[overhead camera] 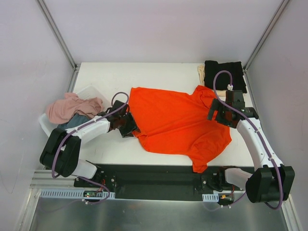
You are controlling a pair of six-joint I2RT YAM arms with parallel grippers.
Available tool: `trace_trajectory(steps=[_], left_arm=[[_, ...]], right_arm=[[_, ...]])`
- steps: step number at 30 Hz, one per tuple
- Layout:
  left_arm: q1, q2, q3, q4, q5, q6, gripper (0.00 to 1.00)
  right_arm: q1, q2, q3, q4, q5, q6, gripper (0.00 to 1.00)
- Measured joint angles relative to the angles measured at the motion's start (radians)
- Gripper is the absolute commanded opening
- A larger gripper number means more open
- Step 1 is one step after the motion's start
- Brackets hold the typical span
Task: Fold and stack the t-shirts
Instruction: Flatten out the tshirt
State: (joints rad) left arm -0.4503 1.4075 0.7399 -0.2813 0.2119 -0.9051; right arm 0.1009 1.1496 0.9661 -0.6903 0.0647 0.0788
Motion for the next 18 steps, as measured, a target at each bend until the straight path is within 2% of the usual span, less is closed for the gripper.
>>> trace_trajectory(steps=[2, 3, 8, 11, 18], left_arm=[[0.000, 0.022, 0.000, 0.034, 0.015, -0.001, 0.27], [0.001, 0.027, 0.000, 0.048, 0.018, -0.002, 0.24], [0.003, 0.031, 0.000, 0.084, 0.047, -0.004, 0.20], [0.003, 0.025, -0.013, 0.107, 0.066, -0.006, 0.01], [0.003, -0.054, -0.072, 0.106, 0.084, -0.019, 0.00]], right_arm=[[0.001, 0.000, 0.000, 0.000, 0.001, 0.002, 0.97], [0.001, 0.000, 0.000, 0.000, 0.001, 0.003, 0.97], [0.002, 0.000, -0.005, 0.000, 0.006, 0.010, 0.97], [0.002, 0.000, -0.013, -0.003, 0.007, 0.011, 0.96], [0.002, 0.000, -0.014, -0.004, 0.007, 0.015, 0.97]])
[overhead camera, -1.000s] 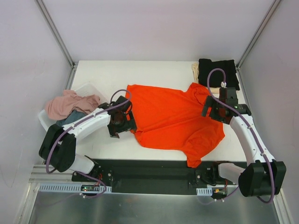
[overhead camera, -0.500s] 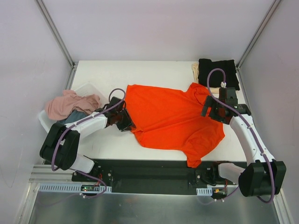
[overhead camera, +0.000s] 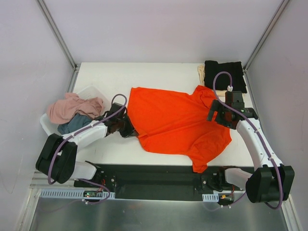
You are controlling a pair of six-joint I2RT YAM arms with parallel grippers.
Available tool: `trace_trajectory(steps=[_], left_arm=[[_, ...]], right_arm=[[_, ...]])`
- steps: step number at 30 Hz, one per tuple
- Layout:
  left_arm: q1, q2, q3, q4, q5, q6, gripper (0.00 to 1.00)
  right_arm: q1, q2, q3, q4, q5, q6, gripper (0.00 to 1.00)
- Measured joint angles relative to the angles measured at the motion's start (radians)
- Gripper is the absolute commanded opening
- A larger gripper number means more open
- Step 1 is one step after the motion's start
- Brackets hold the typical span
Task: Fold and stack the t-shirts
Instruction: Flatten out the tshirt
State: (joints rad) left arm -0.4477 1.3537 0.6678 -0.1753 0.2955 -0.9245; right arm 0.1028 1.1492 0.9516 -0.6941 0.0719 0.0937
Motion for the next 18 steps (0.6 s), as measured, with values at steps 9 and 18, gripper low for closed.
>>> trace_trajectory(steps=[9, 18], left_arm=[[0.000, -0.163, -0.008, -0.280, -0.095, 0.009, 0.00], [0.005, -0.193, 0.018, -0.624, -0.315, 0.023, 0.00]], right_arm=[[0.025, 0.000, 0.000, -0.033, -0.002, 0.003, 0.97], [0.169, 0.110, -0.055, -0.135, 0.011, 0.090, 0.97]])
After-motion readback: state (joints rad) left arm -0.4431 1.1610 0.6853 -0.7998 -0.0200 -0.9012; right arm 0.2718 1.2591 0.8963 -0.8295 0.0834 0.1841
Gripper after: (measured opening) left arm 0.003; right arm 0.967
